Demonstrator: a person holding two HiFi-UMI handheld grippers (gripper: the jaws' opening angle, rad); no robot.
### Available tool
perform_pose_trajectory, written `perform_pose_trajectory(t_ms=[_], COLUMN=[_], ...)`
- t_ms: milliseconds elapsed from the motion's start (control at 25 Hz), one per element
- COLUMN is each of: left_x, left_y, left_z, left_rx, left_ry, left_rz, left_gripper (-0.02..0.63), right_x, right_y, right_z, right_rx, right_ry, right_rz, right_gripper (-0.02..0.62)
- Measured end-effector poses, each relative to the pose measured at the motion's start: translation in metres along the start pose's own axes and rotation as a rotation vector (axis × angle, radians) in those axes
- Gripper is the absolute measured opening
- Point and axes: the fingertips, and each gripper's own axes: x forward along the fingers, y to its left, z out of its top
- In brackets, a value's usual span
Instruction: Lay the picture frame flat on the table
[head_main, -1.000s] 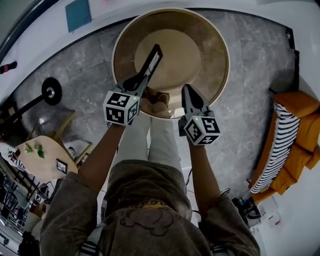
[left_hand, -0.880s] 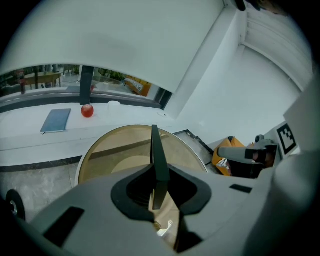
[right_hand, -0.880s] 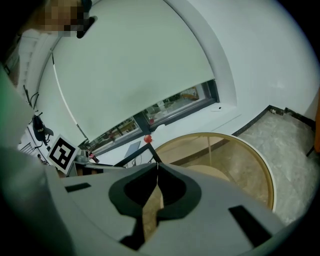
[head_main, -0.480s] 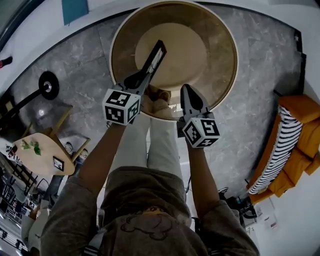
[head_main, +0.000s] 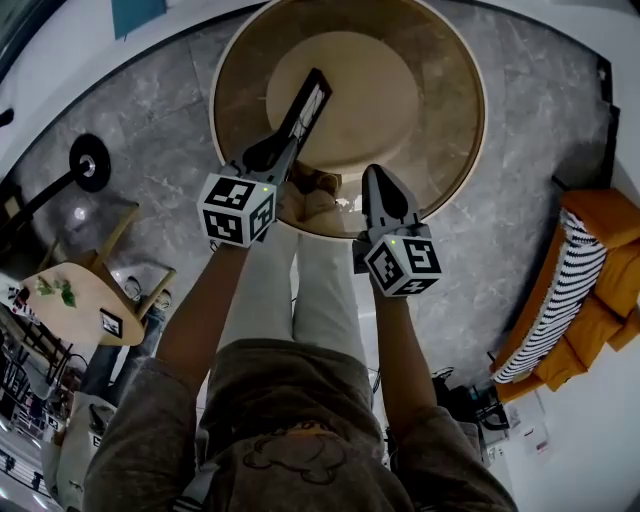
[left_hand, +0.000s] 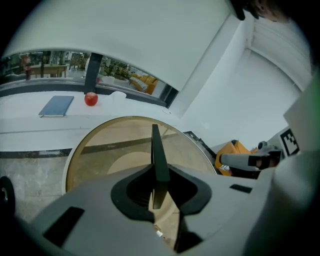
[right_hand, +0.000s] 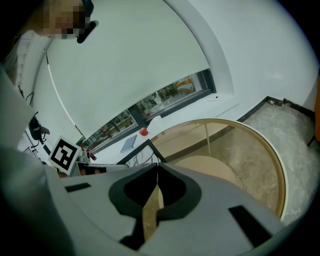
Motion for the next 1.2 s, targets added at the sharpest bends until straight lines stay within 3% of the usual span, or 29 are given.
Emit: perform_pose_trajectory(t_ms=[720,1200], left_x=[0.013,0.014], left_y=[0.008,0.014], left_z=[-0.029,-0.028], left_rx=[0.000,0.025], left_ry=[0.051,0.043], left_rz=[0.009,0.020], left_gripper=[0.074,0.083], right_x=[0.005,0.004], right_y=[0.003,0.009], right_z=[-0.008,-0.017], right_rx=[0.018,0.019], right_ry=[0.006,0.025], right_rz=[0.002,0.018], right_gripper=[0.020,0.020])
